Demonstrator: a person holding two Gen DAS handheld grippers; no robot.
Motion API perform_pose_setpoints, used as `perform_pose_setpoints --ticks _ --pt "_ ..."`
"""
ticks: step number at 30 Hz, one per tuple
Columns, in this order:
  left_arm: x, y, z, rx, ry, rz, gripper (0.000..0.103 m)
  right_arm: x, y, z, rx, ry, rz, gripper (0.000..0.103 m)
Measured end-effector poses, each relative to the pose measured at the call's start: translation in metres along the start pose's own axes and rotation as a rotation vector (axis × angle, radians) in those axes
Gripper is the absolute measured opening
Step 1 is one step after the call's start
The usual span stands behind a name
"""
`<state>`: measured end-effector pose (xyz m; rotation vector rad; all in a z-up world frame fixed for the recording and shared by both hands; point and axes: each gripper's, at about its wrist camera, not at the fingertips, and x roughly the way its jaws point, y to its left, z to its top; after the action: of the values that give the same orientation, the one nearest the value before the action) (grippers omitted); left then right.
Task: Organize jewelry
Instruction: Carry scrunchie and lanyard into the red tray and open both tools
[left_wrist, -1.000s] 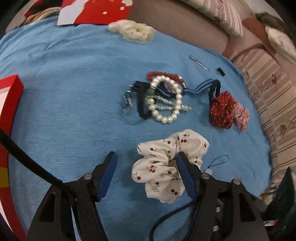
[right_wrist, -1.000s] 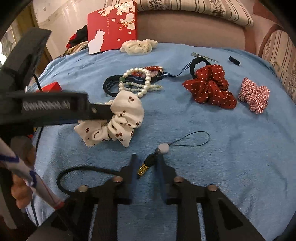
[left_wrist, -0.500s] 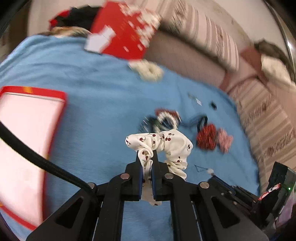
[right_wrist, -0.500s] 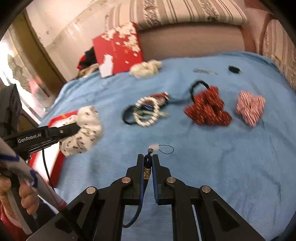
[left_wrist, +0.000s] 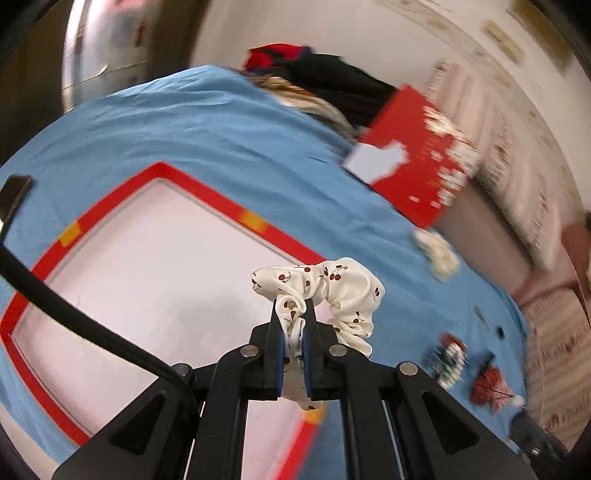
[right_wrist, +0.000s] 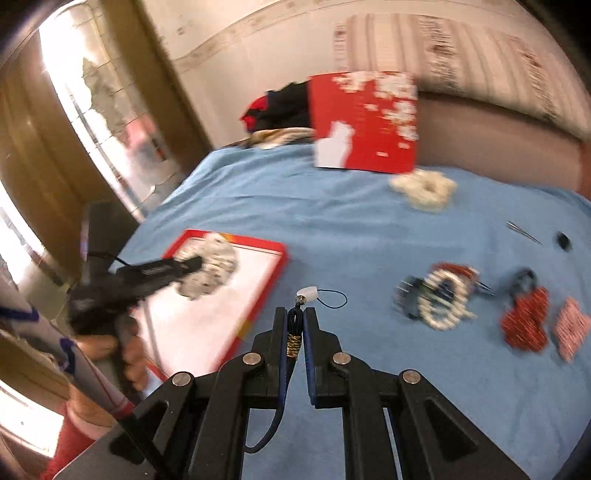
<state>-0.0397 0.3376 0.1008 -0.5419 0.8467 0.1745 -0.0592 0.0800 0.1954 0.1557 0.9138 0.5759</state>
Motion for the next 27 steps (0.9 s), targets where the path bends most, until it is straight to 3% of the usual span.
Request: perform_pose_setpoints --ticks 7,11,17,23,24,26,27 --pt "0.025 0.053 0.03 -0.101 -0.013 0.053 0.007 0.08 0.06 0.035 -0.081 0.086 0.085 0.009" --pt "0.028 0.06 0.039 -0.107 -0.021 0.071 0.008 0.138 0.077 0.043 -0.144 0.142 0.065 0.009" --pt "0.033 0.068 0.043 -0.149 -0.015 0.097 0.009 0.203 0.065 0.045 -0.131 0.227 0.031 0.009" --pt "0.031 0.076 0.042 -0.189 -0.012 0.122 0.022 0.221 0.052 0.041 -0.114 0.246 0.007 0.012" --pt "0.03 0.076 0.042 -0.194 -0.015 0.124 0.027 0.22 0.051 0.042 -0.114 0.242 0.002 0.015" --pt "0.025 0.077 0.043 -0.208 -0.029 0.12 0.034 0.214 0.049 0.043 -0.114 0.23 0.001 0.038" --pt "0.022 0.077 0.043 -0.213 -0.039 0.117 0.037 0.207 0.048 0.044 -0.117 0.213 -0.001 0.044"
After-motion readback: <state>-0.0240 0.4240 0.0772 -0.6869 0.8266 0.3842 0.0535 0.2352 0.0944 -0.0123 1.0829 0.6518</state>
